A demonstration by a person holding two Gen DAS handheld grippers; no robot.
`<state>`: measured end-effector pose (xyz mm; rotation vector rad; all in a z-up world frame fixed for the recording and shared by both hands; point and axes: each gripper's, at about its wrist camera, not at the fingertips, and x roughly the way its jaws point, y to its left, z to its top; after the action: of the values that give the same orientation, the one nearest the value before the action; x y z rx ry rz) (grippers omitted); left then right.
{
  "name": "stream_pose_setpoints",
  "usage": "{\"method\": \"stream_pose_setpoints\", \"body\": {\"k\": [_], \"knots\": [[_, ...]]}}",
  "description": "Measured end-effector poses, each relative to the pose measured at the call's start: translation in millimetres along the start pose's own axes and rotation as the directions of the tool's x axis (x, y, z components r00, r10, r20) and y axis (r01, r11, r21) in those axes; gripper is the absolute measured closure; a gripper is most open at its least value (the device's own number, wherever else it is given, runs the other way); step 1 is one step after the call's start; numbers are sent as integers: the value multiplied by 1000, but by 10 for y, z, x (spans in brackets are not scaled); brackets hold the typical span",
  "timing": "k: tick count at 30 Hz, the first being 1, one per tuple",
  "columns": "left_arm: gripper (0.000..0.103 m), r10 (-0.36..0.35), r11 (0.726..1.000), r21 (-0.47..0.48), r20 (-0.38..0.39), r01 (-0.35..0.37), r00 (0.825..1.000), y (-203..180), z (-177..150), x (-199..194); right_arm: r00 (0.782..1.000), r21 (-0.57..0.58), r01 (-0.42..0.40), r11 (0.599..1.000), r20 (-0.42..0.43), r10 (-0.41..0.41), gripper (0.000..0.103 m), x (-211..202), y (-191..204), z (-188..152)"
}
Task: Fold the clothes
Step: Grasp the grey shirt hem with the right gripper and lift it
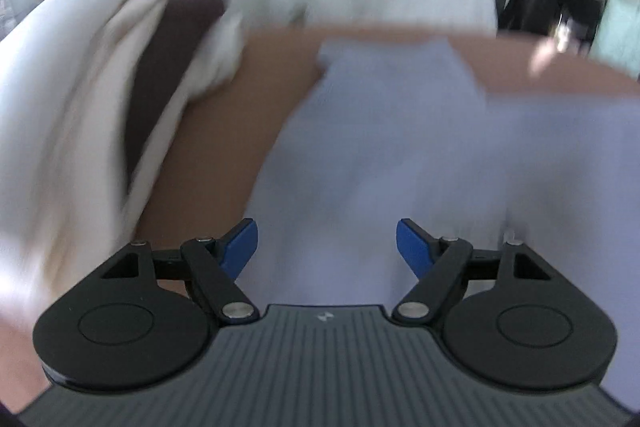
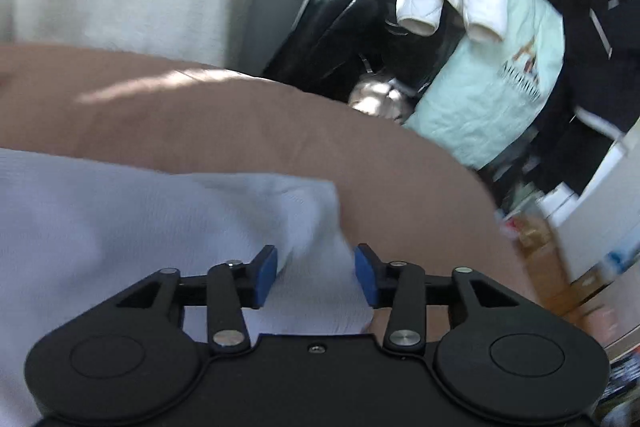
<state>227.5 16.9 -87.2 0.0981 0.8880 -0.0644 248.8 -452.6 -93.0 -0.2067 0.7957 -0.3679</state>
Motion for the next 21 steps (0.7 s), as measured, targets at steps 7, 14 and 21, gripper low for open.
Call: {"method": "stream_pose_setpoints", "body": {"k": [7, 14, 21], "knots": [[24, 99, 985, -128, -115, -114, 988, 371, -1050, -493, 963, 152, -269, 951, 35, 267, 48, -756, -91, -523], [103, 101, 987, -124, -30, -104, 994, 520, -1269, -869, 822, 219, -564, 797, 56, 566, 47, -1548, 84, -1140], [99, -82, 978, -190, 47, 89, 996, 559, -1304, -1409, 570, 86, -818, 568, -1, 821, 47, -2260, 423, -1560]]}}
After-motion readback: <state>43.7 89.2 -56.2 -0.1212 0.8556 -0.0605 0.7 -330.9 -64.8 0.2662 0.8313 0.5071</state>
